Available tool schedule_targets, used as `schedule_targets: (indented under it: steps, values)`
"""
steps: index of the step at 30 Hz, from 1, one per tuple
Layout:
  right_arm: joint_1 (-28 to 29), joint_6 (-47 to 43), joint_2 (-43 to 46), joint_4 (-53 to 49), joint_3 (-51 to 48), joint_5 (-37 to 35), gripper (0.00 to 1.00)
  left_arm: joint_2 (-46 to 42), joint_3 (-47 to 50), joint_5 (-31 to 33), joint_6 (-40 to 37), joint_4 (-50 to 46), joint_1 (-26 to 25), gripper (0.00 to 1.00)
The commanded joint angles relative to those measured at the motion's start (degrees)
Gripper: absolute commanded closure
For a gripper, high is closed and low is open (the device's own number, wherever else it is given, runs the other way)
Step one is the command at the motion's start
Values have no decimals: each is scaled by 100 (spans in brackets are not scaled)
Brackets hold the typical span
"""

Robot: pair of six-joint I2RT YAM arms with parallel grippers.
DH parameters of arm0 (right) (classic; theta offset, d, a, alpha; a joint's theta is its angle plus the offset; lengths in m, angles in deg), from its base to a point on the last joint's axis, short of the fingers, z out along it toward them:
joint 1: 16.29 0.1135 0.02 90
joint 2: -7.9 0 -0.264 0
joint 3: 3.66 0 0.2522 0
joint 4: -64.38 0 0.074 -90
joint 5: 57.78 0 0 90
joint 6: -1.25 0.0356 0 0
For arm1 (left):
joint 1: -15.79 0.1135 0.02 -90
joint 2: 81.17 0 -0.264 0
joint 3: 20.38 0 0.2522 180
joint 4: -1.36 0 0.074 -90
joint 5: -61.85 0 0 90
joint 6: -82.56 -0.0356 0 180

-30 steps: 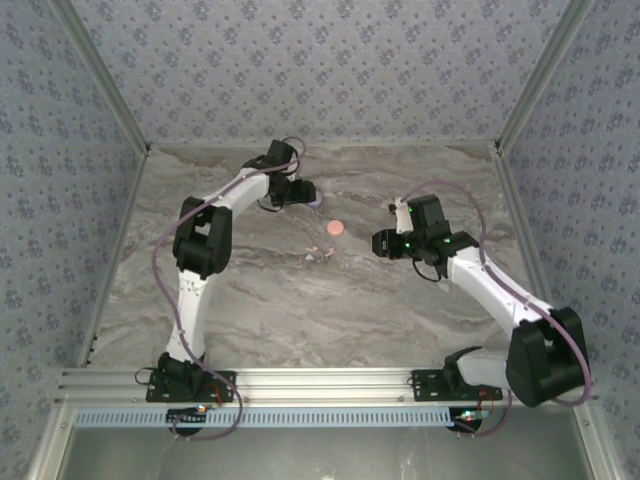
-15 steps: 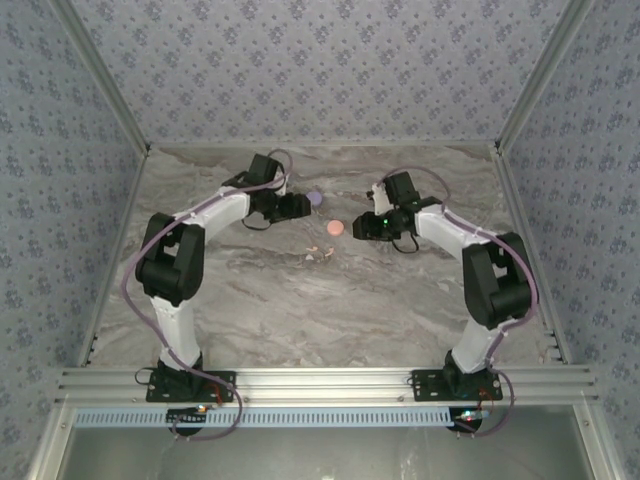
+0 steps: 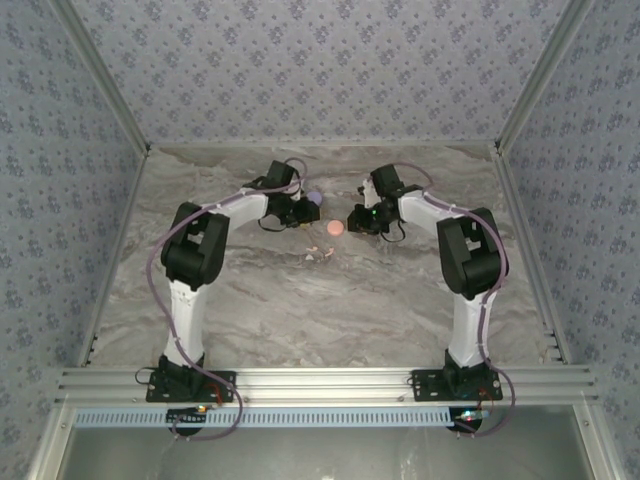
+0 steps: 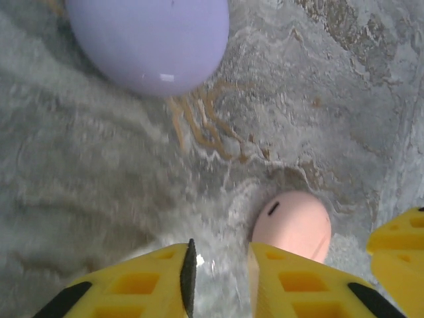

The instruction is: Insert the wireless bluetooth earbuds into the charging case

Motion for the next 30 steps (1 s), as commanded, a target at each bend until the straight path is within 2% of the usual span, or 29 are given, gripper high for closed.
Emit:
schedule_targets:
  steps: [1, 5, 16, 30]
  values:
    - [64, 158, -218, -308, 311, -171, 80, 246, -460, -86, -10, -261, -78, 77]
    - [106, 258, -455, -437, 548, -277, 83, 574, -871, 33, -37, -571, -122, 84]
    - [223, 290, -860, -698, 1068, -445, 84, 687, -1014, -50, -237, -930, -273, 87]
    - [288, 68, -1350, -1070, 1766, -621, 83, 164, -50, 103, -108, -647, -515, 87]
